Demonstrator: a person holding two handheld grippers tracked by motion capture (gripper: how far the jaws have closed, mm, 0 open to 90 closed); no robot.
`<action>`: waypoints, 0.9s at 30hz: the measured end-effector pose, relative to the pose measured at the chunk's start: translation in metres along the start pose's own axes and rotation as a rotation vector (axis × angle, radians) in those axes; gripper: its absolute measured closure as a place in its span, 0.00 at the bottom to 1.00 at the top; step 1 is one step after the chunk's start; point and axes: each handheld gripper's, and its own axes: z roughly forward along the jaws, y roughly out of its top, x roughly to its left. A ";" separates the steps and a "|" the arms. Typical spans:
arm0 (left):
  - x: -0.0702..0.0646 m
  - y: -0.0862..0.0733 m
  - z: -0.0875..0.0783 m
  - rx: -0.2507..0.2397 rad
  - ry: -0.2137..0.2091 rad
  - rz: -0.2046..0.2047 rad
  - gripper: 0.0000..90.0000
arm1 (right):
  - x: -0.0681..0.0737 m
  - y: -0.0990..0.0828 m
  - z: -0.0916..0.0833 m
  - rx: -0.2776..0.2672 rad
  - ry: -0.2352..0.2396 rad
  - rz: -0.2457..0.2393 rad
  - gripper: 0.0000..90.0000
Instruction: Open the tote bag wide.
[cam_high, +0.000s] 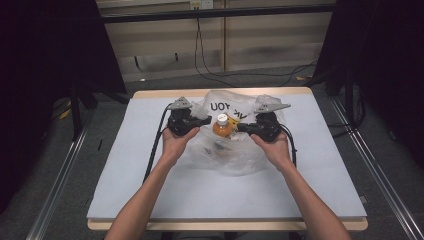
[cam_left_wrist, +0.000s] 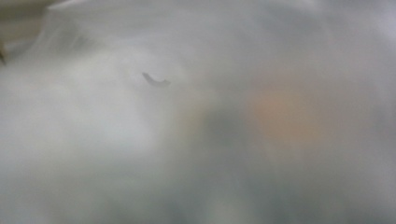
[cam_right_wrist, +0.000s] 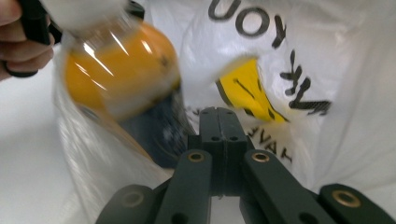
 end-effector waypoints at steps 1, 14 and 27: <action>0.005 -0.004 0.005 0.010 0.003 -0.015 1.00 | -0.003 -0.004 0.002 0.012 -0.001 0.001 1.00; 0.030 -0.059 0.033 0.188 0.036 -0.092 1.00 | -0.029 -0.055 0.017 0.167 -0.008 0.032 1.00; 0.055 -0.076 -0.006 0.232 0.095 -0.102 1.00 | -0.044 -0.070 -0.009 0.182 -0.059 0.035 1.00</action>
